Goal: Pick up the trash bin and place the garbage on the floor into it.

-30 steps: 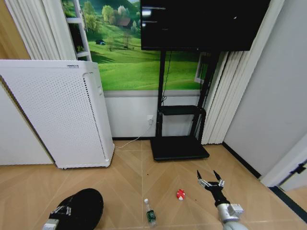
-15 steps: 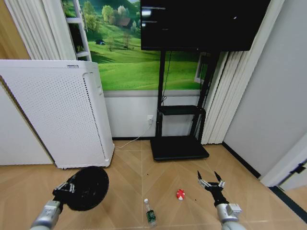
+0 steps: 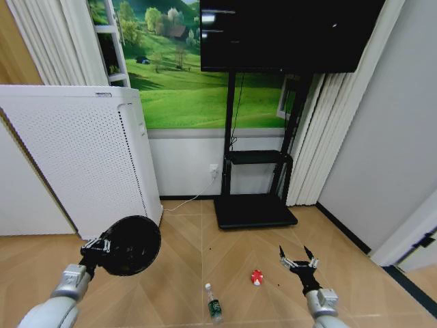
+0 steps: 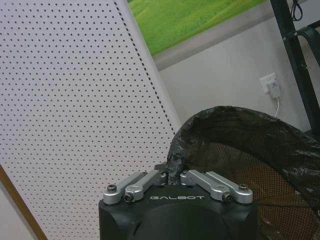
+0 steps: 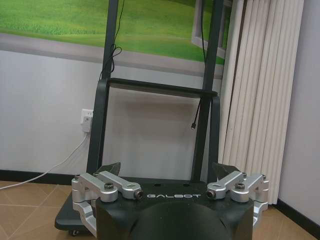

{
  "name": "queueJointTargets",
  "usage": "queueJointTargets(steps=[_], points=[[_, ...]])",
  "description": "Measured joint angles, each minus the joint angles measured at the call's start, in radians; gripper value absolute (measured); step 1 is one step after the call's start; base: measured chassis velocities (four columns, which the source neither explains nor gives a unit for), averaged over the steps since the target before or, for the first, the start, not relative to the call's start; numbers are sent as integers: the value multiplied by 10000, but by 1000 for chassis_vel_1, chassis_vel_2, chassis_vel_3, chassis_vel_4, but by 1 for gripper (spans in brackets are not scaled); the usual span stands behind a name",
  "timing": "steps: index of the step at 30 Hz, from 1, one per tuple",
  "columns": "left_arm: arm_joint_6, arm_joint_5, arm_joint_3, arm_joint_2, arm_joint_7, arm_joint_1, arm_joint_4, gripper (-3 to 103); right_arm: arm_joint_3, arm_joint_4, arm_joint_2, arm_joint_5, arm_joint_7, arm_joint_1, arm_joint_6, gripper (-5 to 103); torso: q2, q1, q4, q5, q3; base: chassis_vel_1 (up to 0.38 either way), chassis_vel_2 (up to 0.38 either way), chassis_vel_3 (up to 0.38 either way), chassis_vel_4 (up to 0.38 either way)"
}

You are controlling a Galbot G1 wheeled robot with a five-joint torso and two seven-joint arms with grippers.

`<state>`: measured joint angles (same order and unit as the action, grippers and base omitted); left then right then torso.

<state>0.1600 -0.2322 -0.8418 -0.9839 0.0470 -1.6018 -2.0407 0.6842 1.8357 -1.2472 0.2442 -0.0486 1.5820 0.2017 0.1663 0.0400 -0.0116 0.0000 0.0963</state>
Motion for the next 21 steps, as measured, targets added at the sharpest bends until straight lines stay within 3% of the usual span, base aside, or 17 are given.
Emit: queueJointTargets(steps=[8,11,14,21], points=[[-52,29,136,-32,-23,9,113,7,63,186,133,366,-70,52,-15,100,1,0,1,0,-1,0,0,0,0],[-79,31,140,-37,-24,-30,110,7,92,157,499,347,-65,22,-193,100,0,0,-1,2,-1,0,0,0,0],[-110,60,146,-92,-25,-130,40,7,-186,-280,1627,484,-55,-201,-338,100,1,-1,0,0,-1,0,0,0,0],[-151,137,145,-203,-25,-298,-51,7,-898,-827,2807,981,-122,-710,-575,100,1,0,2,2,0,0,0,0,0]])
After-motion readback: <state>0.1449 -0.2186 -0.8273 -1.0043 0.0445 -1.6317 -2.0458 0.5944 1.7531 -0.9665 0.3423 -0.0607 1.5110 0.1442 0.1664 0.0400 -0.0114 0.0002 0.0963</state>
